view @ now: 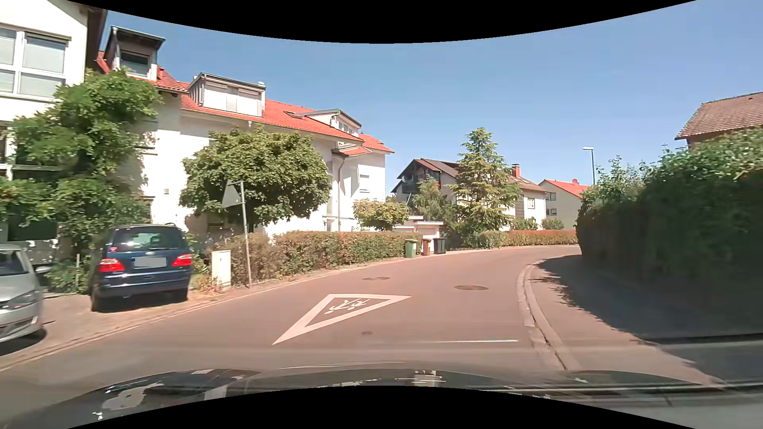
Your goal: Follow the waypoints while adhering to traffic rules and regulations
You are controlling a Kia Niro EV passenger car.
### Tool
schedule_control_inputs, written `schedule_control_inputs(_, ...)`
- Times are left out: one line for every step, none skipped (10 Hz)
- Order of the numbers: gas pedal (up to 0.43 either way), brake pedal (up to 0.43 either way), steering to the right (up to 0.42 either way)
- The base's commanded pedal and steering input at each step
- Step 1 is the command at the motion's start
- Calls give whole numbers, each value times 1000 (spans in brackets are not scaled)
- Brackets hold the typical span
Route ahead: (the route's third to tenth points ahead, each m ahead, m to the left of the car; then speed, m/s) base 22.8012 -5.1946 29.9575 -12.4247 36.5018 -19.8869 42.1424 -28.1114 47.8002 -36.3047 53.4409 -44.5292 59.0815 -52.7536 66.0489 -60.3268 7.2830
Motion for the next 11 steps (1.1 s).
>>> schedule_control_inputs(98, 0, 118)
schedule_control_inputs(98, 0, 118)
schedule_control_inputs(98, 0, 118)
schedule_control_inputs(98, 0, 121)
schedule_control_inputs(98, 0, 124)
schedule_control_inputs(98, 0, 123)
schedule_control_inputs(98, 0, 121)
schedule_control_inputs(98, 0, 120)
schedule_control_inputs(98, 0, 122)
schedule_control_inputs(98, 0, 122)
schedule_control_inputs(98, 0, 121)
